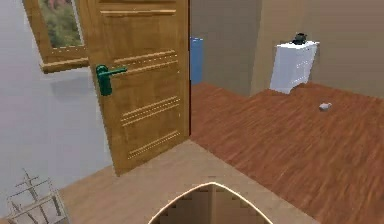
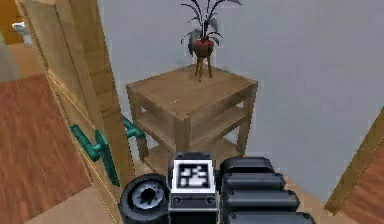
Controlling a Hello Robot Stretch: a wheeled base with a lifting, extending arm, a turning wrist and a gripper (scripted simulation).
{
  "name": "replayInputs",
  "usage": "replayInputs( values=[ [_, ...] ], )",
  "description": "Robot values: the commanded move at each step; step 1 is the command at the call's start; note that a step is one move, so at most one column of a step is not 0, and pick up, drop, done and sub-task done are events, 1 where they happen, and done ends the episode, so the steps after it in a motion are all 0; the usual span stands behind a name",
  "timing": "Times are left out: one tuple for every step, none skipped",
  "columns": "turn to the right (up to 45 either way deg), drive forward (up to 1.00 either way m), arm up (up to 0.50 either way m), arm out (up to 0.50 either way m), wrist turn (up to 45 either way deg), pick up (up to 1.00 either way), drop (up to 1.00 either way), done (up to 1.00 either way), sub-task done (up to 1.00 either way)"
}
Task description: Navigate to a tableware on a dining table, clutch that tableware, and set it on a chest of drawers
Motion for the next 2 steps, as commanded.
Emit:
replayInputs(
  values=[
    [-6.0,0.00,0.00,0.00,0.0,0.00,0.00,0.00,0.00],
    [0.0,0.35,0.00,0.00,0.0,0.00,0.00,0.00,0.00]
  ],
)
